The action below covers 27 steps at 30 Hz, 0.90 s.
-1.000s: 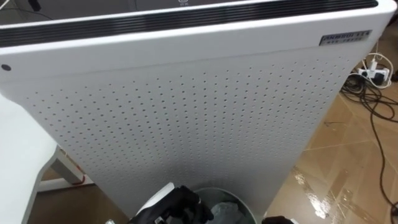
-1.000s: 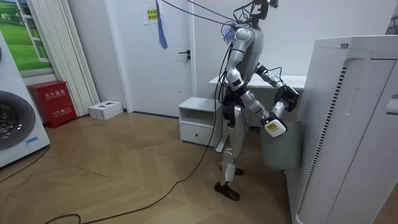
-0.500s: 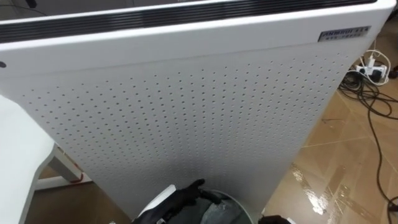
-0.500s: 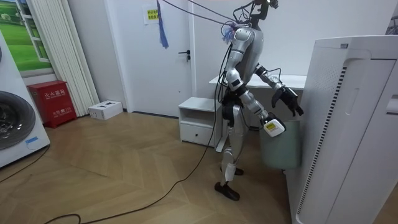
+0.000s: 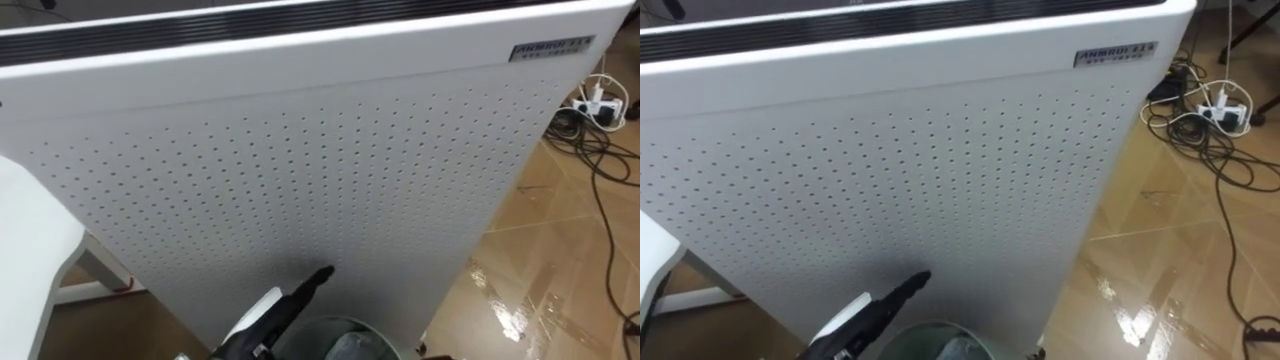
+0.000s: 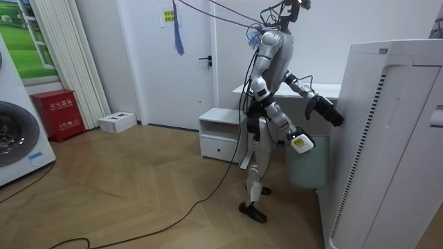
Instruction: Pick garbage
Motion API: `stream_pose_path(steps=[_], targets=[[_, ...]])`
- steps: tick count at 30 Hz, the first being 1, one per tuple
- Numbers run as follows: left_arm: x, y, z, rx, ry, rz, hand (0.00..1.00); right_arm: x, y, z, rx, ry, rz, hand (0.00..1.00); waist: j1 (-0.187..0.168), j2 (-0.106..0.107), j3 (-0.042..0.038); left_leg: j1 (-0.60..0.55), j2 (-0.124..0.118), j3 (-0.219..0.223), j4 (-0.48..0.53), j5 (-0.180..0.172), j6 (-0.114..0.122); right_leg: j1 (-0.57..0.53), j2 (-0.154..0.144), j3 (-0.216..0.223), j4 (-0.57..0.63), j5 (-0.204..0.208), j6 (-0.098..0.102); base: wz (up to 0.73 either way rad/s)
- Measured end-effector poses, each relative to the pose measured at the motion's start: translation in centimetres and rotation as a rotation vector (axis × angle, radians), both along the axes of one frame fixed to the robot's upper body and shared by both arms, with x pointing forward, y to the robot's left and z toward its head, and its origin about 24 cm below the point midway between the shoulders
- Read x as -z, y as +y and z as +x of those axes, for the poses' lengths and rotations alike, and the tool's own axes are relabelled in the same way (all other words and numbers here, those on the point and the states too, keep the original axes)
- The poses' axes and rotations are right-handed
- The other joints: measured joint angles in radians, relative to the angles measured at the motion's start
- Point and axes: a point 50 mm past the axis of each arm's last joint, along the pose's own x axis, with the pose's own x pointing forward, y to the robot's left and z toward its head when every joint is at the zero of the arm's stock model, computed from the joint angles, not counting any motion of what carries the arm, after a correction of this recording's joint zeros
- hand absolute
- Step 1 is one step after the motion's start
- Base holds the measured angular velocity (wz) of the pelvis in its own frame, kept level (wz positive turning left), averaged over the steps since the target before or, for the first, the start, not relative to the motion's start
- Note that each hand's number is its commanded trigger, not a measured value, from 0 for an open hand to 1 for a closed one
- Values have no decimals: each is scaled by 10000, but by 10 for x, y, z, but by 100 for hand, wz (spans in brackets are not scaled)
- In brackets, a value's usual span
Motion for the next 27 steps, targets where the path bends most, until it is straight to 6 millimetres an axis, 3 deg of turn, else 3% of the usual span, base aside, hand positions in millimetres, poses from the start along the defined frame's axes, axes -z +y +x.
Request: stream_pose_path(steps=[5,9,14,16,19,21,25,27], targets=[[13,4,-6,-269,493,36,0,7,-6,-7,324,369,139,100,36,-8,-4,297,2,-7,-89,0,0,298,2,-47,-97,7,1,0],[36,18,-23,-955,1509,103,0,18,-21,-19,1053,952,252,100,8,-38,-15,515,1,-2,-161,1,-2,496,-11,-152,-100,-2,5,0],[63,48,-52,-2512,2967,-67,0,31,-42,-42,2301,1815,281,100,-49,-391,-105,709,-35,-9,-257,41,-14,686,14,-148,-197,-4,0,0],[78,61,-69,-3175,3704,71,0,36,-50,-54,2835,2212,80,100,16,-587,-196,994,-12,-26,-393,43,-18,989,39,-168,-368,-1,6,0],[94,72,-87,-3881,4538,340,0,48,-60,-77,3322,3016,-318,100,173,-739,-266,1381,15,-71,-527,17,-40,1492,100,-207,-698,64,36,3],[96,78,-93,-4223,4711,361,0,51,-65,-89,3709,3364,-546,100,279,-737,-271,1495,43,-74,-591,12,-39,1602,110,-203,-772,84,43,-2],[101,93,-105,-5447,5028,84,0,52,-73,-98,4373,3533,-577,100,469,-564,-161,1605,46,-61,-653,13,-39,1675,122,-177,-781,83,42,-2],[107,98,-115,-6006,5318,-105,0,54,-76,-102,4649,3639,-571,100,509,-522,-148,1708,21,-46,-729,17,-47,1741,138,-145,-806,81,42,-2]])
